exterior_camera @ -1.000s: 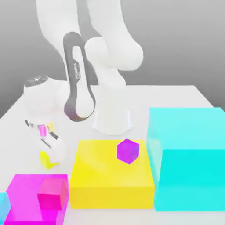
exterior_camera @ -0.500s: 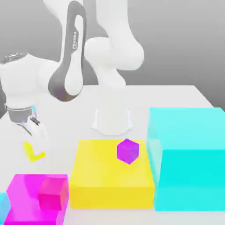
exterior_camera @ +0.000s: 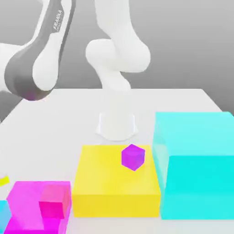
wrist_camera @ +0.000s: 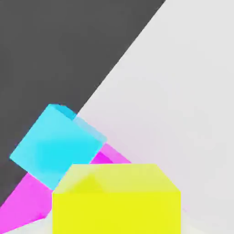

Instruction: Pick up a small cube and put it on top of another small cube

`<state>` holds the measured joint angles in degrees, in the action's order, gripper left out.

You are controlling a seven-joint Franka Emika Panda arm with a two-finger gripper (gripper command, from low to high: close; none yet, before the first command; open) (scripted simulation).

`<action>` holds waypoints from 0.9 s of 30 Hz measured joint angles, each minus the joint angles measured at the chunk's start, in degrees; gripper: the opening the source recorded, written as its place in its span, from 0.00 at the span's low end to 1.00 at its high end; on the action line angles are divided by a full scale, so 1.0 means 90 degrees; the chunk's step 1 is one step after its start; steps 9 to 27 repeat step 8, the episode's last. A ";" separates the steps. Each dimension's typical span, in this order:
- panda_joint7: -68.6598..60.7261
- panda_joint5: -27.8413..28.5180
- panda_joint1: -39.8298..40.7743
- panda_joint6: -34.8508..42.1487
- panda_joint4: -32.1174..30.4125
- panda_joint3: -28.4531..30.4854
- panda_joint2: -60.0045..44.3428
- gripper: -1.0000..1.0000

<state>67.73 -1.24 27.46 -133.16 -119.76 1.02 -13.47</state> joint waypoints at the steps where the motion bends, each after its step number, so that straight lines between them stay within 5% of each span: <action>1: 0.0094 0.0032 -0.0057 0.0096 0.0191 -0.0015 -0.0085 0.00; 4: 0.0167 0.0048 -0.0121 -0.0420 0.0223 -0.0016 -0.0629 0.00; 5: 0.0174 0.0050 -0.0129 -0.0548 0.0204 -0.0012 -0.0740 1.00; 27: 0.0174 0.0050 -0.0129 -0.0548 0.0204 -0.0012 -0.0739 1.00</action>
